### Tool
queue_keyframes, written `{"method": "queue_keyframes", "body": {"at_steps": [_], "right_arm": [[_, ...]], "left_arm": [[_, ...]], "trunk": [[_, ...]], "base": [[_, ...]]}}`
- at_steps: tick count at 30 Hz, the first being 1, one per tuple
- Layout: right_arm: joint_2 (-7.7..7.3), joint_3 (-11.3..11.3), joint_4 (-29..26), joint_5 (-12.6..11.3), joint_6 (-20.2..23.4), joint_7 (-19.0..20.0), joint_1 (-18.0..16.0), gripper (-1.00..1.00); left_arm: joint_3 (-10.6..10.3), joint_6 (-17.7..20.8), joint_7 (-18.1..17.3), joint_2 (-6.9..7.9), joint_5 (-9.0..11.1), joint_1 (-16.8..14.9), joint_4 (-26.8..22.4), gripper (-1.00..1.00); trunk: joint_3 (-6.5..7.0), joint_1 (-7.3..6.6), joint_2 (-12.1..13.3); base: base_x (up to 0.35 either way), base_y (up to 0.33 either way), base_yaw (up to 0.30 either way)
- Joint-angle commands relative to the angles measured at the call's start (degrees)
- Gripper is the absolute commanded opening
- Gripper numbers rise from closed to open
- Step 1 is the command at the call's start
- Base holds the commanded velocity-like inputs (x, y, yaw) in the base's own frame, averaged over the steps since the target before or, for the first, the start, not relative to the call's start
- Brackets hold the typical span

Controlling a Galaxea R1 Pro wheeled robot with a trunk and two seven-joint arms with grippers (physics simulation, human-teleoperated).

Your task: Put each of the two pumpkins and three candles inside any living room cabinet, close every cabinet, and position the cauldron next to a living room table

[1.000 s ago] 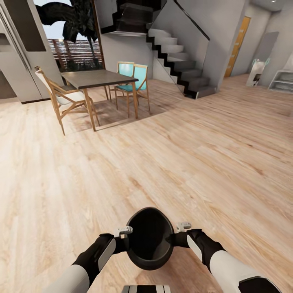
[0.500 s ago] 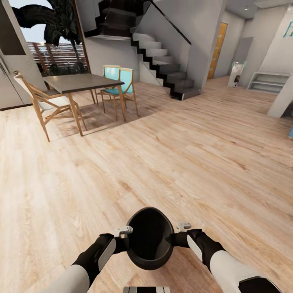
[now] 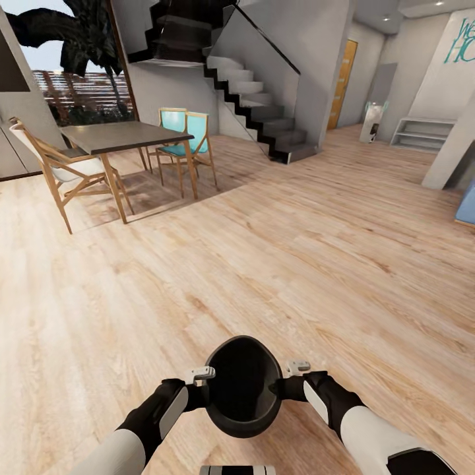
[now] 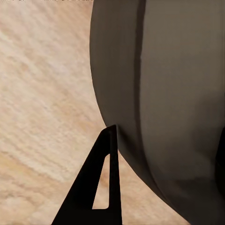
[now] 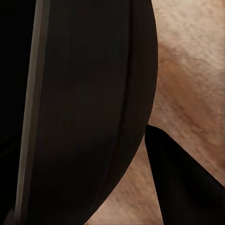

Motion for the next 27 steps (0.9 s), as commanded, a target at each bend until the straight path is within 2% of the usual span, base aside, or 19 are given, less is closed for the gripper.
{"method": "queue_keyframes", "body": {"at_steps": [1, 12, 27], "right_arm": [[0.36, -0.4, 0.2, -1.1, 0.2, 0.2, 0.0, -1.00], [0.30, -0.4, 0.2, -1.1, 0.2, 0.2, 0.0, -1.00], [0.21, -0.4, 0.2, -1.1, 0.2, 0.2, 0.0, -1.00]], "left_arm": [[-0.8, -0.3, -0.1, -0.08, 1.5, 0.0, -1.6, -1.00], [-0.8, -0.3, -0.2, -0.16, 1.5, 0.0, -1.5, -1.00], [-0.8, -0.3, -0.2, -0.24, 1.5, 0.0, -1.5, -1.00]], "trunk": [[0.00, -0.01, 0.0], [0.66, -0.01, 0.0], [1.69, -0.01, 0.0]], "base": [[0.000, 0.000, 0.000], [0.059, 0.000, -0.176], [0.128, 0.000, -0.209]]}}
